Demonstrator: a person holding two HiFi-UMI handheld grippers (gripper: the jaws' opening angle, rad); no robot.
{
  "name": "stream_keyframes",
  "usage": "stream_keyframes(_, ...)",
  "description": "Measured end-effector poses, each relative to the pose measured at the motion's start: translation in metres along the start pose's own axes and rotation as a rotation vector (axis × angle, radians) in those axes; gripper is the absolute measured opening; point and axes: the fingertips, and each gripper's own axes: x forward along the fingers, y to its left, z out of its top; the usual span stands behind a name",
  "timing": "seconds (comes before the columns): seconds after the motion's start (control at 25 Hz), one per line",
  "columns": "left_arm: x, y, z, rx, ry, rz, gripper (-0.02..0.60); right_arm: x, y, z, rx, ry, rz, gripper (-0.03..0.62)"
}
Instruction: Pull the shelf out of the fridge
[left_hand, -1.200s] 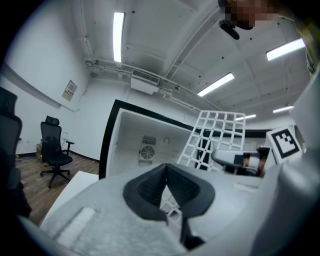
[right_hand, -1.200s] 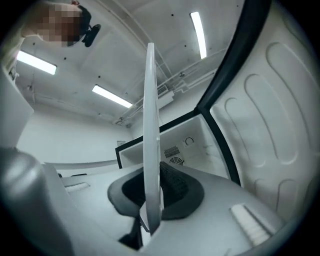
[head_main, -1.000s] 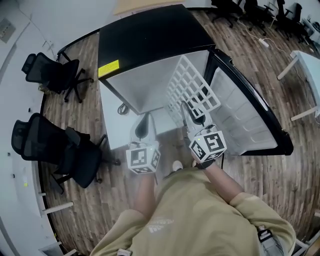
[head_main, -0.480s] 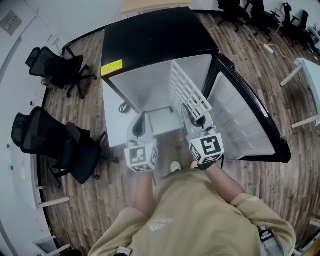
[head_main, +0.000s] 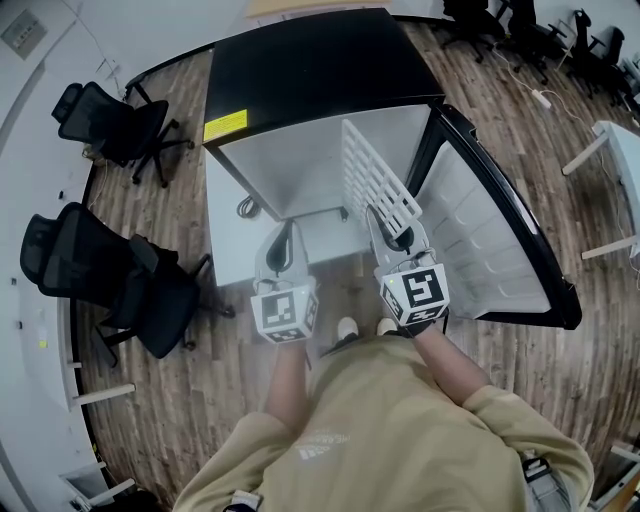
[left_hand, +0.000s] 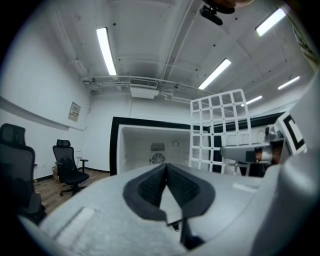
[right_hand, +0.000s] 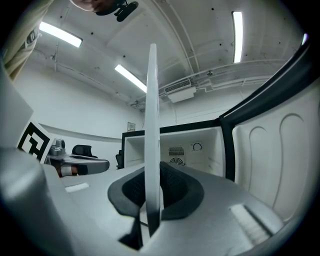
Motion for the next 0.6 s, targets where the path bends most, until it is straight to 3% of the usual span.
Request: stream_keyframes(0.6,0.013,-0.015,-0.015,-0.025,0.026,-0.04,0.0,0.007,-0.002,-0.003,-0.021,0.024,0.015,0.028)
